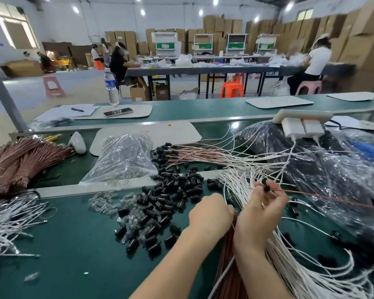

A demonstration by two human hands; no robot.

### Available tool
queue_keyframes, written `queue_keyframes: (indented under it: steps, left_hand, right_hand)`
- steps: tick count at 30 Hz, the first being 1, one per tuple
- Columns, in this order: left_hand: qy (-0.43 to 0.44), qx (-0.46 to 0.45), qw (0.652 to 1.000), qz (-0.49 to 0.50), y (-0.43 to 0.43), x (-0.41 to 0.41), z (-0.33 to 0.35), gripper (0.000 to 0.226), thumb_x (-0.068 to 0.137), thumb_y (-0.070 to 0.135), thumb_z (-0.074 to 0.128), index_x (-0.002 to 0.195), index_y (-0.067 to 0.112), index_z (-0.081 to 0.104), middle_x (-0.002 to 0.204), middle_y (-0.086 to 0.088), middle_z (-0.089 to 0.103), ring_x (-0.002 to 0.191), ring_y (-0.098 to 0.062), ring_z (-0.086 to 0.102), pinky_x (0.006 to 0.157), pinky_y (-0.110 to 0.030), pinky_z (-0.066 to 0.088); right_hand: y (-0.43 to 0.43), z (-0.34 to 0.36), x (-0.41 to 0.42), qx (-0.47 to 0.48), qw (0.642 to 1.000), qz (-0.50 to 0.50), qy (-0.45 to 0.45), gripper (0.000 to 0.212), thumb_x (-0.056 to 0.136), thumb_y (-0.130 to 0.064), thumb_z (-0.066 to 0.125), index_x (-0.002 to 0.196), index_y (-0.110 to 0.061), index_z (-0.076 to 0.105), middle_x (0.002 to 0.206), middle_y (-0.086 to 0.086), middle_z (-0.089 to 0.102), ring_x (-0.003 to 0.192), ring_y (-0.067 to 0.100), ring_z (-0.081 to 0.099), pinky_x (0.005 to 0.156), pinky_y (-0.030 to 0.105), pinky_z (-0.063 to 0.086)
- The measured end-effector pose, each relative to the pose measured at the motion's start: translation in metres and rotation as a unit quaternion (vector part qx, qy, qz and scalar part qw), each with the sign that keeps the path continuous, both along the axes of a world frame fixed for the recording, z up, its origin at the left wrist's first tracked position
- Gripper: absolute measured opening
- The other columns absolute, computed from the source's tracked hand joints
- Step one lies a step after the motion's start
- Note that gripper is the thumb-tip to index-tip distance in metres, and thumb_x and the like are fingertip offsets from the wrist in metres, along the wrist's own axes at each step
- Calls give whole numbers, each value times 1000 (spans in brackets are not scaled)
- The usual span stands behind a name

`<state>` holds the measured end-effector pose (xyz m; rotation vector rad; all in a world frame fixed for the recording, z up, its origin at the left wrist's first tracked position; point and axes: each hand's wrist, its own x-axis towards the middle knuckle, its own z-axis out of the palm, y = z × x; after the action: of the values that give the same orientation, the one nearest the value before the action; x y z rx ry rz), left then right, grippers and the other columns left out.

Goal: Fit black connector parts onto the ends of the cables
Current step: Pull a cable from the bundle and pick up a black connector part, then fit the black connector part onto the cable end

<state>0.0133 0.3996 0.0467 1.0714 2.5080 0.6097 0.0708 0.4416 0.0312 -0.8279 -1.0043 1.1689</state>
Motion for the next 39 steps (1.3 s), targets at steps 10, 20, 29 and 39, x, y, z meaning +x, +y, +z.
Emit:
queue_keyframes:
  steps: [10,20,29,39]
  left_hand:
    - [-153,215,964,39,-36,-11,35,35,104,36,46,80,12,52,68,-2,59,55,-17,50,52,-27,41]
    - [-168,464,830,261,-150,-93,79,27,106,32,48,94,10,58,83,-5,62,50,-4,58,46,-22,50]
    - [79,254,915,304,-210,-69,-11,57,97,37,59,148,17,43,112,4,62,95,-10,62,83,-32,50]
    - [236,114,953,-151,-172,-33,-30,33,94,35,70,126,40,64,121,21,61,121,-3,56,103,-13,38]
  right_hand:
    - [1,5,0,-6,1000,16,10,18,105,-17,50,112,-33,50,116,2,63,106,15,61,85,21,44]
    - [-8,2,-2,39,997,53,-41,14,105,-21,50,113,-32,51,110,-5,62,91,-6,58,73,3,42]
    - [-17,-1,-8,35,988,134,-73,23,105,-18,49,105,-41,50,109,-2,65,91,0,63,72,12,45]
    - [-20,-2,-5,33,980,179,-76,20,105,-15,50,105,-35,54,102,-6,64,87,-4,67,77,16,47]
